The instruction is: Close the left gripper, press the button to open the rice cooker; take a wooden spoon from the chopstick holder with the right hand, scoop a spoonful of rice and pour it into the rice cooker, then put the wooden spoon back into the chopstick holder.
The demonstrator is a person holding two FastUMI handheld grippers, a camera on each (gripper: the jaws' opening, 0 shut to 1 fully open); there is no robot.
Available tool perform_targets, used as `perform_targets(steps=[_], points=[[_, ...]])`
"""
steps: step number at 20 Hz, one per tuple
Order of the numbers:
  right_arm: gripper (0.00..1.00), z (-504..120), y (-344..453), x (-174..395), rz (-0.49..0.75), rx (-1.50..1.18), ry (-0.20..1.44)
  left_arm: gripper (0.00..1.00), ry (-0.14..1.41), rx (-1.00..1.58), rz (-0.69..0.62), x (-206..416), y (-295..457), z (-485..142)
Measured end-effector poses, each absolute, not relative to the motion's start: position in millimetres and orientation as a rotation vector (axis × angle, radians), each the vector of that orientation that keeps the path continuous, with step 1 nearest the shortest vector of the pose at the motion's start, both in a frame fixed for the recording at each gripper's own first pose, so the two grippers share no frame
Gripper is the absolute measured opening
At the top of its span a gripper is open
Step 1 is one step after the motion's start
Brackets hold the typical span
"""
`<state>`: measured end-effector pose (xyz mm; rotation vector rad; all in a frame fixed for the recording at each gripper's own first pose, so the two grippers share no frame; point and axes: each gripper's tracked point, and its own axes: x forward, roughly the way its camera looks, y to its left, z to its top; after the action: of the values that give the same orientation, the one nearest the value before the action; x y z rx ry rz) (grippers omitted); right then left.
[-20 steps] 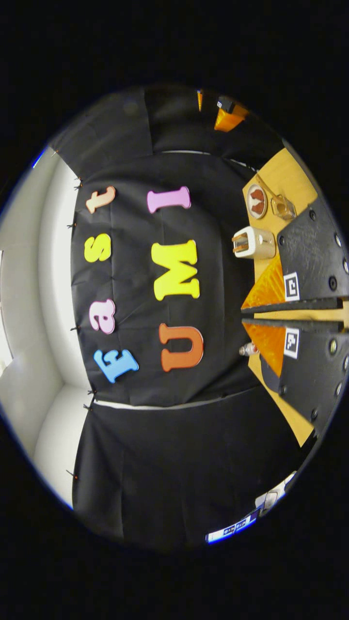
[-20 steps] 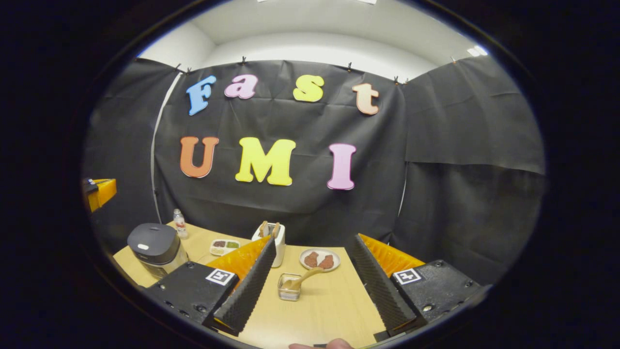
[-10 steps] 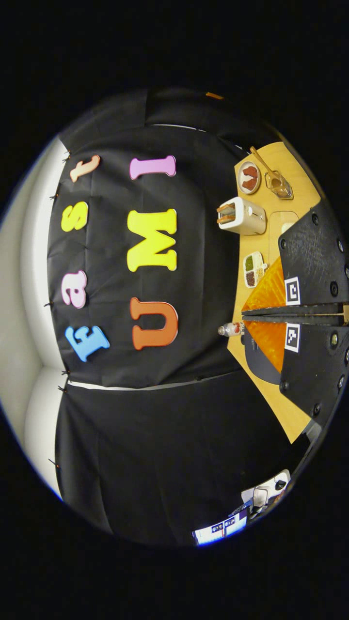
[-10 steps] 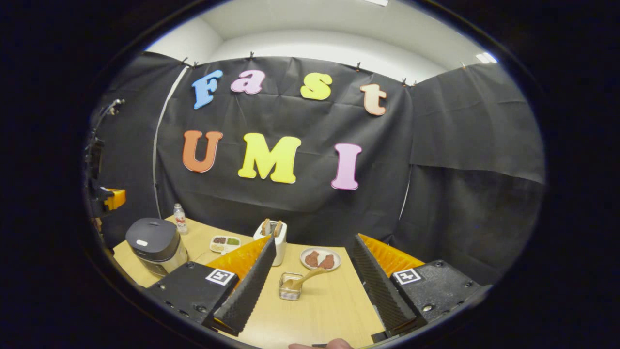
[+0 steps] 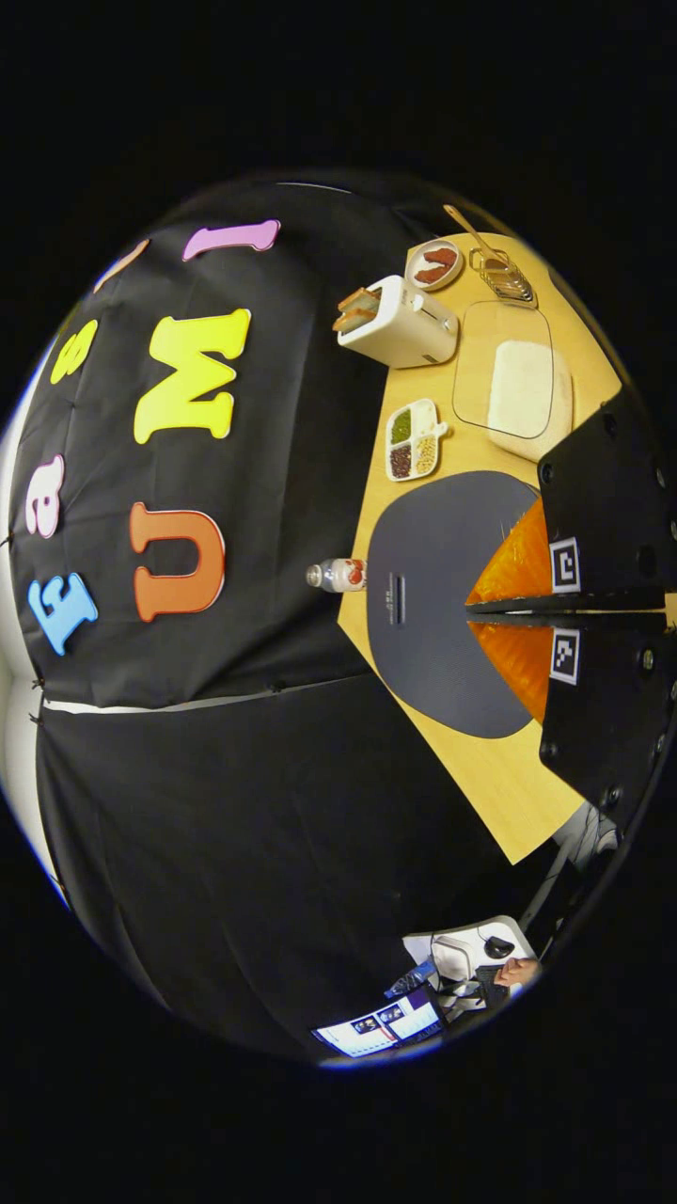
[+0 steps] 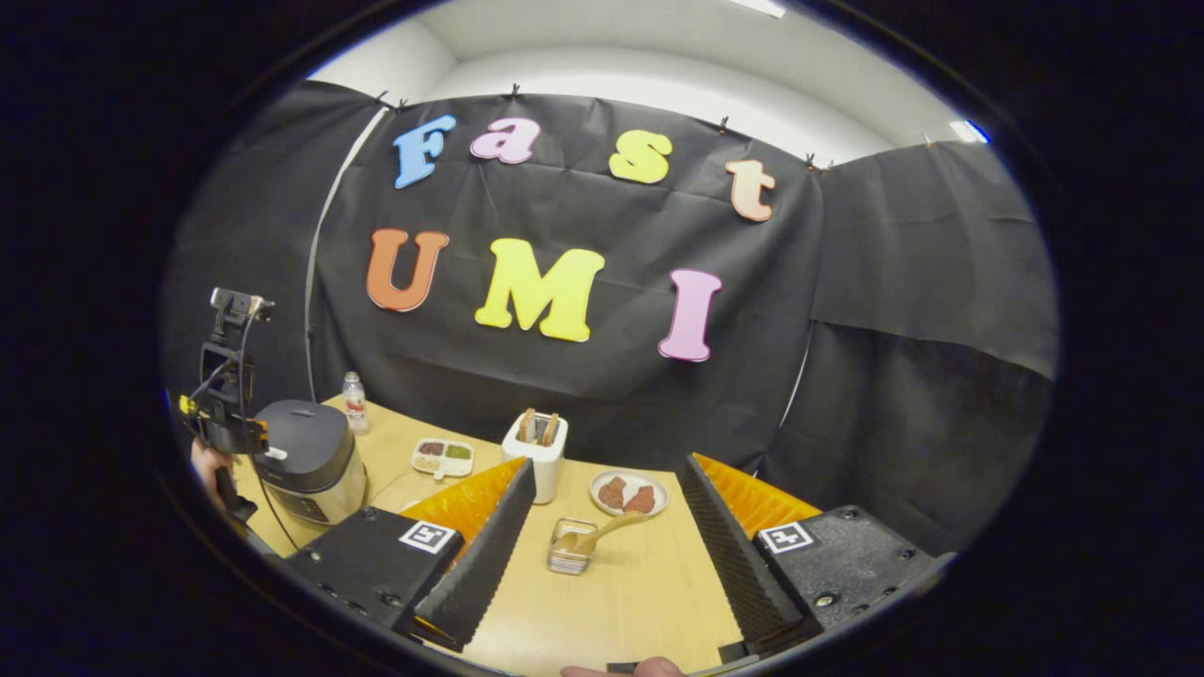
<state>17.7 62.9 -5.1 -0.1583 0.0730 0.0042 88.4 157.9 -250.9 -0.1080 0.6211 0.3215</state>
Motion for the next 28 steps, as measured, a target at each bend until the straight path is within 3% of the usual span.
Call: perform_targets(steps=[9,18,28], points=[[1.00,-15.4,74.4,17.7,0.017,-0.166,0.104,0.01,0.711,-0.041,0.331,79.6,161.8,-285.9],[0.99,-18.9,78.0,18.3,0.026,-0.149,0.115,0.01,0.795,-0.170,0.285,77.8,157.8,-288.6],[1.00,-11.7,87.8,21.8,0.042,-0.159,0.096,0.00,0.760,-0.081,0.281,84.6,159.4,-277.7]])
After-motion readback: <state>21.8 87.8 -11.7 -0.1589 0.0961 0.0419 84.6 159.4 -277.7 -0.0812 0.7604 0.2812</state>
